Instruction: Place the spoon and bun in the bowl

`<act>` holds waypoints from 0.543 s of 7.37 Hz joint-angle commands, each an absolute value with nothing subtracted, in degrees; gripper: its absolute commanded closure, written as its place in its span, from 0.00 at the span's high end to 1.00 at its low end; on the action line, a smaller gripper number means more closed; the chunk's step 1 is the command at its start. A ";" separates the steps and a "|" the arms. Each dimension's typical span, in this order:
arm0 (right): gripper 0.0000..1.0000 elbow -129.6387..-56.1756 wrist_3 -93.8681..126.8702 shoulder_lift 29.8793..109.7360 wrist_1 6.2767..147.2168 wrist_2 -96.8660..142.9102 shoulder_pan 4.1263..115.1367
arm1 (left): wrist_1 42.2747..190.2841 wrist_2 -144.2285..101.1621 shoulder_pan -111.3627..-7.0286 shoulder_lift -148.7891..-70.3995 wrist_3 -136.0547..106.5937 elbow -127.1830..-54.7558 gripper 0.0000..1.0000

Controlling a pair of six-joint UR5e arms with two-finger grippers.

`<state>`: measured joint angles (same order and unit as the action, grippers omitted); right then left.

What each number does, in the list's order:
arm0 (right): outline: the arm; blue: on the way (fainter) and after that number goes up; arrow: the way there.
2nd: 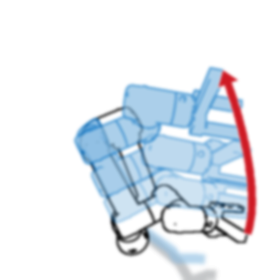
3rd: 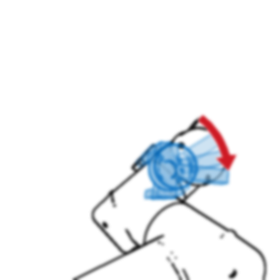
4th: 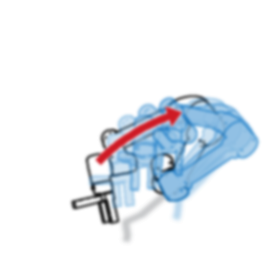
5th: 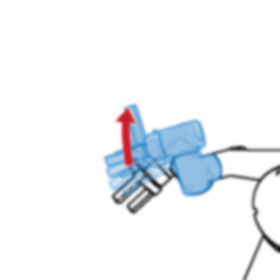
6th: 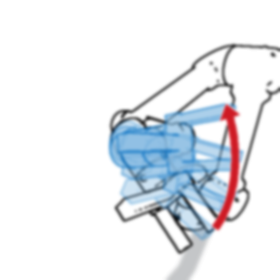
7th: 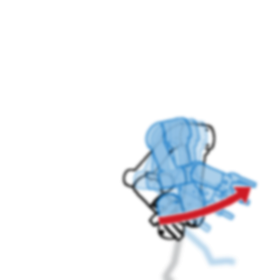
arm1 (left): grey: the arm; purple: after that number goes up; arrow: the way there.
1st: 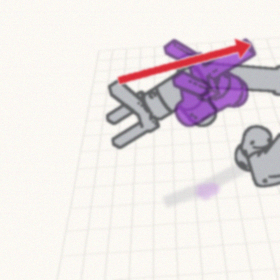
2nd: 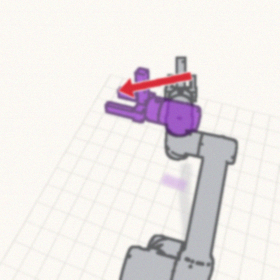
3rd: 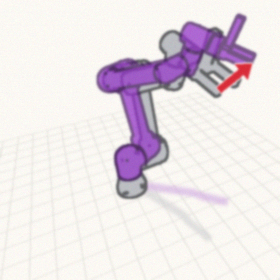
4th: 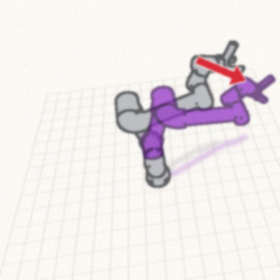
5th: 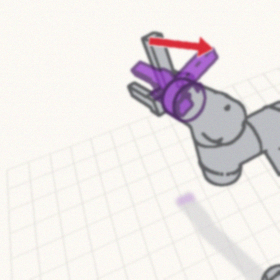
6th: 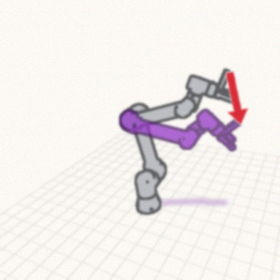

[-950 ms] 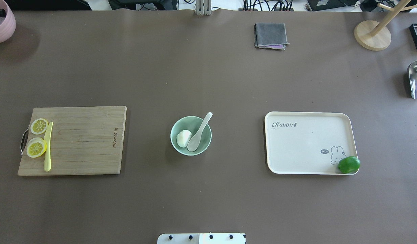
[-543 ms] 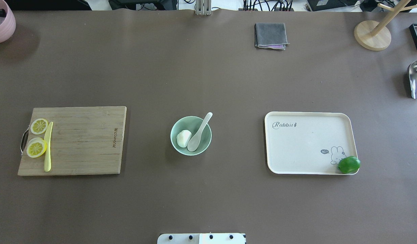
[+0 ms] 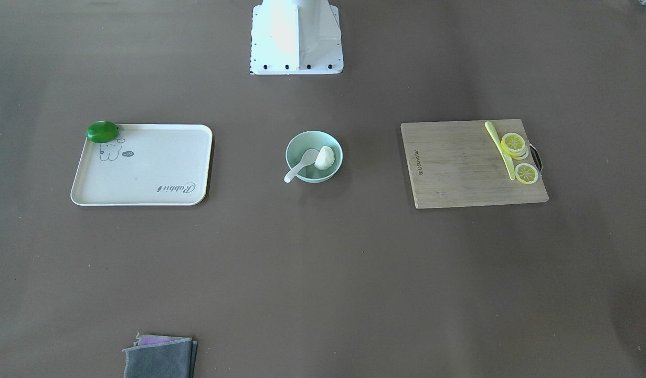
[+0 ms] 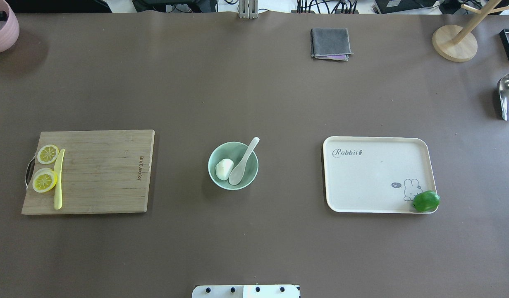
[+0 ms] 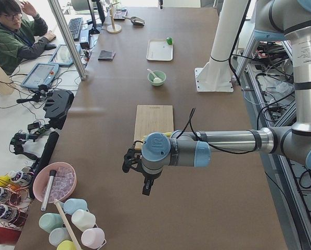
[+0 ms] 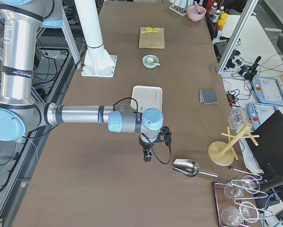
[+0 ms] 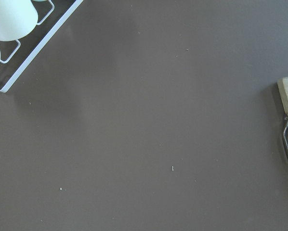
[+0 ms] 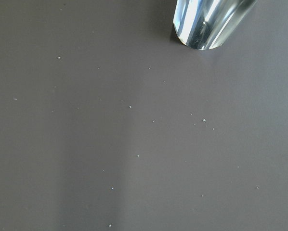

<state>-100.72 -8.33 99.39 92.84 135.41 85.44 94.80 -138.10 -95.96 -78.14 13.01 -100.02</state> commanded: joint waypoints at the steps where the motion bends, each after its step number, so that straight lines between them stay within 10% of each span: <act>1: 1.00 -100.72 -8.26 99.32 92.81 135.44 84.64 | 94.83 -138.08 -95.89 -78.13 13.01 -100.02 0.98; 4: 1.00 -101.07 -8.26 99.32 92.73 135.79 84.03 | 94.83 -138.08 -95.89 -78.13 13.01 -100.02 0.98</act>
